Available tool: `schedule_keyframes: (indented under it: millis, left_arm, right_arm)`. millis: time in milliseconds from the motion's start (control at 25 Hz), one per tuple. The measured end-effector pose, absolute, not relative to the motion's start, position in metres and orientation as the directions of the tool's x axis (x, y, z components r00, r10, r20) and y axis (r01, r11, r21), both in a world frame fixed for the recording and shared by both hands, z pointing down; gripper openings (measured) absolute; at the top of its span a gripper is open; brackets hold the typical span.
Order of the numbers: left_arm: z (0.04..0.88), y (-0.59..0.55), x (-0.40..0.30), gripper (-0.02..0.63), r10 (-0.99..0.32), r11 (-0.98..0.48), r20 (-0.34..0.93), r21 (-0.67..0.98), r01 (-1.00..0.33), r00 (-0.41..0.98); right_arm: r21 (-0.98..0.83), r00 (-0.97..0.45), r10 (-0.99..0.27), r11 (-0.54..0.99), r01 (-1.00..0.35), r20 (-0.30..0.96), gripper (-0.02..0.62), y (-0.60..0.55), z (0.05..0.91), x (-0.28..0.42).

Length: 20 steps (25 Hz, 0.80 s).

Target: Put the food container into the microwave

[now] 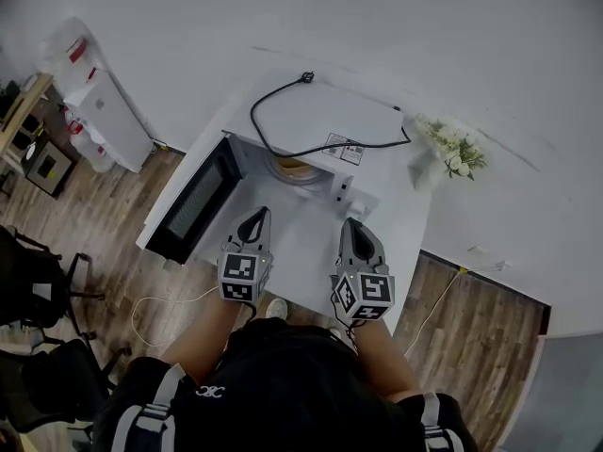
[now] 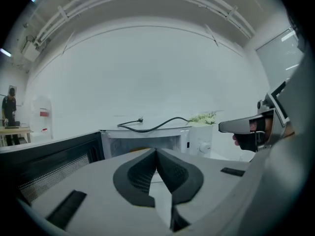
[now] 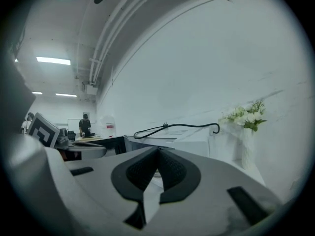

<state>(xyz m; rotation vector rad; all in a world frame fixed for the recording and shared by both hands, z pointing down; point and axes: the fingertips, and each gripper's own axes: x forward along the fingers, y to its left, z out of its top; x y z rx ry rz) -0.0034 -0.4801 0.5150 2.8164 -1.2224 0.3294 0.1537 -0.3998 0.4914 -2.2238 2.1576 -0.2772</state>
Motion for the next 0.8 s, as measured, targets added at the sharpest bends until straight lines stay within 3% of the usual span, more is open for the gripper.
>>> schedule_keyframes:
  millis: [800]
  left_arm:
    - [0.517, -0.450, -0.013, 0.003, -0.741, -0.643, 0.229, 0.032, -0.765, 0.632]
  right_arm:
    - [-0.127, -0.095, -0.990, 0.081, -0.989, 0.107, 0.005, -0.390, 0.493, 0.131]
